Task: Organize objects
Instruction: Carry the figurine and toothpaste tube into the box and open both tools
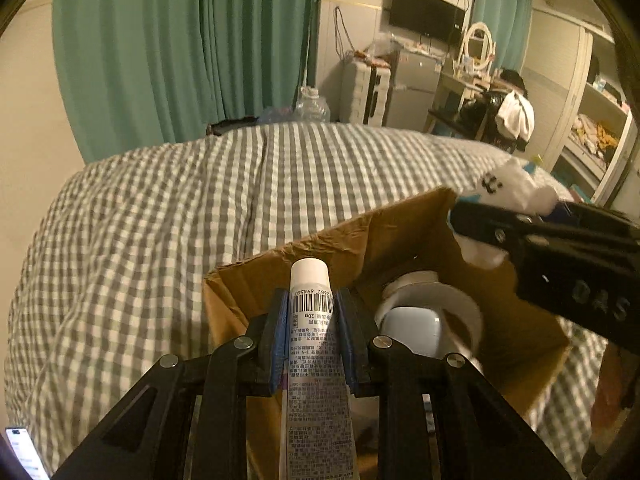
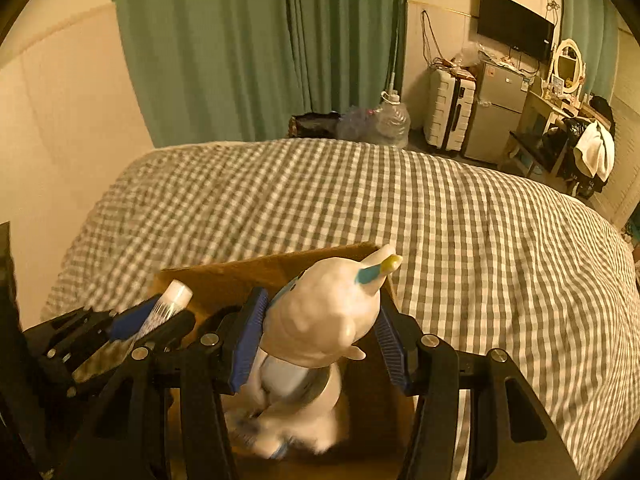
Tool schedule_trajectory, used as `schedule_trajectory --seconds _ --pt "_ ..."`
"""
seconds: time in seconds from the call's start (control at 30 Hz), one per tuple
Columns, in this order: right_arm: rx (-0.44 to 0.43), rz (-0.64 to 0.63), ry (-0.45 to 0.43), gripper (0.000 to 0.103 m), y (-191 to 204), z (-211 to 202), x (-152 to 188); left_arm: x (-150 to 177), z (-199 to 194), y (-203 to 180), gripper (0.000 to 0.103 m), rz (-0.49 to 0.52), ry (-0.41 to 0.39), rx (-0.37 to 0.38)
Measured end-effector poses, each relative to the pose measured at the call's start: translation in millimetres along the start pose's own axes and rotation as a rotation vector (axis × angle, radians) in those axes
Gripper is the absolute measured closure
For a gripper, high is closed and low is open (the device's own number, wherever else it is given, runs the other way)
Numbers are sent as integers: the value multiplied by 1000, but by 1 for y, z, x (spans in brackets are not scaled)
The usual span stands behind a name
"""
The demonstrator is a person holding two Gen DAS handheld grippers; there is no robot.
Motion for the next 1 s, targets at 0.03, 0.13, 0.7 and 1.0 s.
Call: schedule_trajectory --seconds 0.03,0.13,0.7,1.0 --pt "14 -1 2 50 -2 11 -1 0 5 2 80 1 6 3" --pt "36 -6 21 50 -8 33 -1 2 17 3 80 14 28 15" --pt "13 39 -61 41 -6 -36 -6 -11 -78 -1 34 13 -69 -22" --pt "38 12 -223 30 3 -181 -19 -37 -207 -21 22 47 -232 -70"
Point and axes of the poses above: each gripper's, at about its wrist camera, not at the fingertips, and z roughly the way its jaws point, y to its left, x to its underside, the point moved 5 cm from there along z, roughly the way its jaws point, and after that the axes turned 8 degrees about z, right-handed, at the moved point
